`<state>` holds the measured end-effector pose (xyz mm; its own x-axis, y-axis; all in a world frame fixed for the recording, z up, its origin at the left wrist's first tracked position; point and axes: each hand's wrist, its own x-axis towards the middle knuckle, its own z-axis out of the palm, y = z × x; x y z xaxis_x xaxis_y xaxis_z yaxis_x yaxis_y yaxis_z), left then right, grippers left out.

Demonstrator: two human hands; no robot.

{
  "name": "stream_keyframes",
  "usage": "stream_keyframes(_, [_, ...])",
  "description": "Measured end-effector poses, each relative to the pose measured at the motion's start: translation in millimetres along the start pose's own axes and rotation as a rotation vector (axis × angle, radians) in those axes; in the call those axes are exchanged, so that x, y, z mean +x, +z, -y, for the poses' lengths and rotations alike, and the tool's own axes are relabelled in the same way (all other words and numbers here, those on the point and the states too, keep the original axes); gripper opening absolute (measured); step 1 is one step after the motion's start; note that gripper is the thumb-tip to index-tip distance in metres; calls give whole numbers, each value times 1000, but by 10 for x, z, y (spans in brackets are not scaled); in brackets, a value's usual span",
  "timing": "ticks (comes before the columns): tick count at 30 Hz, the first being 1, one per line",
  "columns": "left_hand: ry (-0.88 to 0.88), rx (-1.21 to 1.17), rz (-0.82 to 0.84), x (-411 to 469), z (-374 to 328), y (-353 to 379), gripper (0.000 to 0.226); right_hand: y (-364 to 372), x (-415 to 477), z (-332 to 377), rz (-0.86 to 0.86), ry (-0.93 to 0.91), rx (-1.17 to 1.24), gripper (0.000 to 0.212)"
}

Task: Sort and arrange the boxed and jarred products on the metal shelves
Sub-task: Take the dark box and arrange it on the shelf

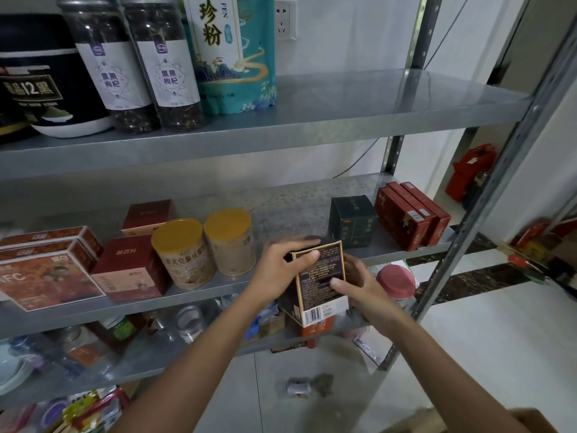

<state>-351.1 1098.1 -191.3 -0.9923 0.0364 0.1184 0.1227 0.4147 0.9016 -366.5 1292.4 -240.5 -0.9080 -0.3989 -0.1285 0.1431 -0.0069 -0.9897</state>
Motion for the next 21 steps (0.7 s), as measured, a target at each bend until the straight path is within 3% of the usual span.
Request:
stream_keyframes(2, [-127,-286,67,-3,0,-2,16,-169,-20,-29,128,157,90,108])
stream_keyframes(5, [-199,-462,96,-11,44,144,21,-284,-82,-109,190,200,128,103])
stream_keyframes(9, [-272,-548,79,67,19,364,27,-276,-199,-111,-127,136,55,92])
stream_keyframes(12, [-326,-441,-15,113,-2,564,57,-210,-275,-136,-447,52,-164,84])
stream_keyframes(15, [-283,-359,157,58,6,860,66,-91,-336,-135,-703,-4,-364,78])
stream_keyframes(17, [-258,-271,224,63,-8,1069,71,-66,-418,-148,-752,-33,-360,75])
stream_keyframes(21, [-421,-479,182,251,0,1214,40,-171,-740,-205,-605,-60,-149,64])
